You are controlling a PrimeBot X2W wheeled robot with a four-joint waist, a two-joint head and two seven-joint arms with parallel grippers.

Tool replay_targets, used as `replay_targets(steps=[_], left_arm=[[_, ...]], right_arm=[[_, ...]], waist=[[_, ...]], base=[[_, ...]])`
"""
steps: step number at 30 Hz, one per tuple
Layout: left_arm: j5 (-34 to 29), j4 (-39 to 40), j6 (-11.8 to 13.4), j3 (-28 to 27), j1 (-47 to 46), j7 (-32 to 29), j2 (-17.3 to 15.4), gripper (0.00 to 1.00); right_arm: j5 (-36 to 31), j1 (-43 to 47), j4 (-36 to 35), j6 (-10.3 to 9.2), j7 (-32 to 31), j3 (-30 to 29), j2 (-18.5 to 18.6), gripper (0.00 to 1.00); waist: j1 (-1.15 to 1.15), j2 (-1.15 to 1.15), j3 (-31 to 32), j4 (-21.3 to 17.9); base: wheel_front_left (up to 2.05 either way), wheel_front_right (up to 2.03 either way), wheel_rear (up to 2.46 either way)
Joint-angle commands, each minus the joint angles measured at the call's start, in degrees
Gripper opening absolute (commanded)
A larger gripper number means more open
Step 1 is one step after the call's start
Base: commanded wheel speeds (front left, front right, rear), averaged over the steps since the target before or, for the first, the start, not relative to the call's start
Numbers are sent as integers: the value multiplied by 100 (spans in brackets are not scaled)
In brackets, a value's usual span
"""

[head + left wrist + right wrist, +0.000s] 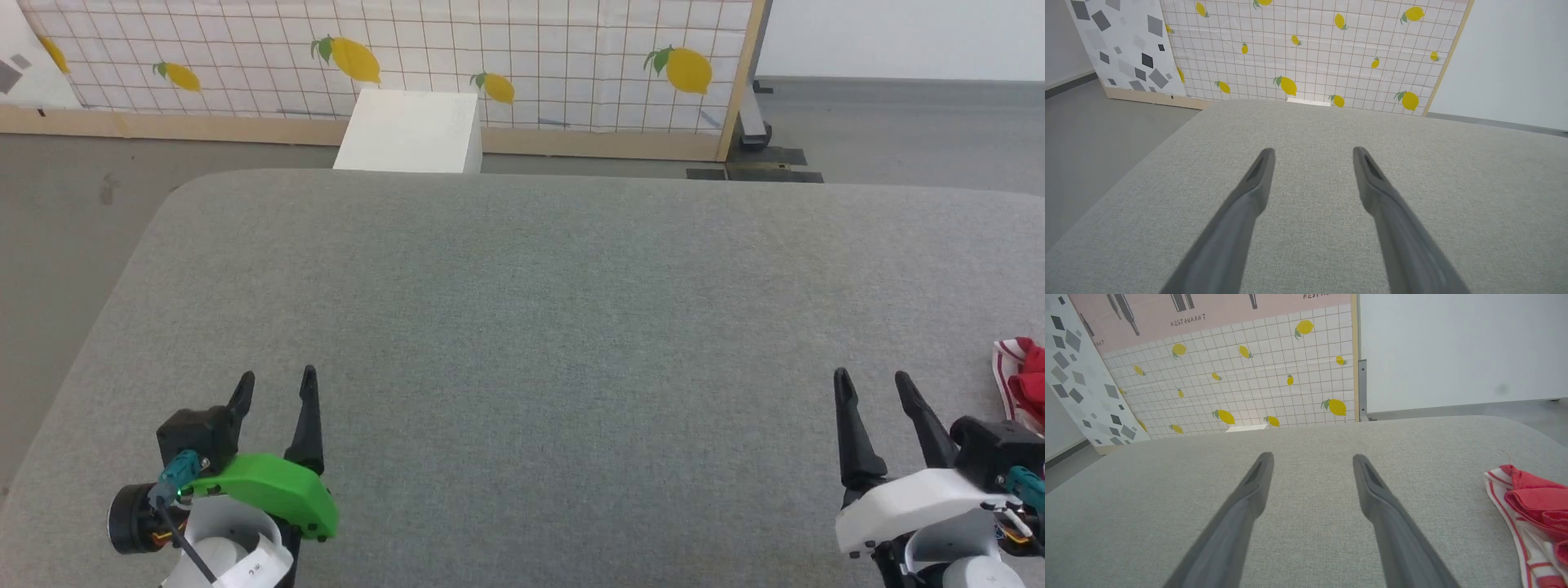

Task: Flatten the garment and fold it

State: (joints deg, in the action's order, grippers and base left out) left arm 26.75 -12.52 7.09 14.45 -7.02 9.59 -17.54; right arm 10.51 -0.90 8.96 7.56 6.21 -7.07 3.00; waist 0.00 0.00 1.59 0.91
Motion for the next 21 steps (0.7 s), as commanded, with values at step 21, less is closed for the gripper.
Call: replay_targets(steps=[21], left_arm=[[72, -90, 3, 102, 5, -17, -13, 100]], right_arm=[[-34, 154, -208, -8, -326, -25, -12, 100]], waist=[[0, 0, -61, 40]], base=[[0, 0, 0]])
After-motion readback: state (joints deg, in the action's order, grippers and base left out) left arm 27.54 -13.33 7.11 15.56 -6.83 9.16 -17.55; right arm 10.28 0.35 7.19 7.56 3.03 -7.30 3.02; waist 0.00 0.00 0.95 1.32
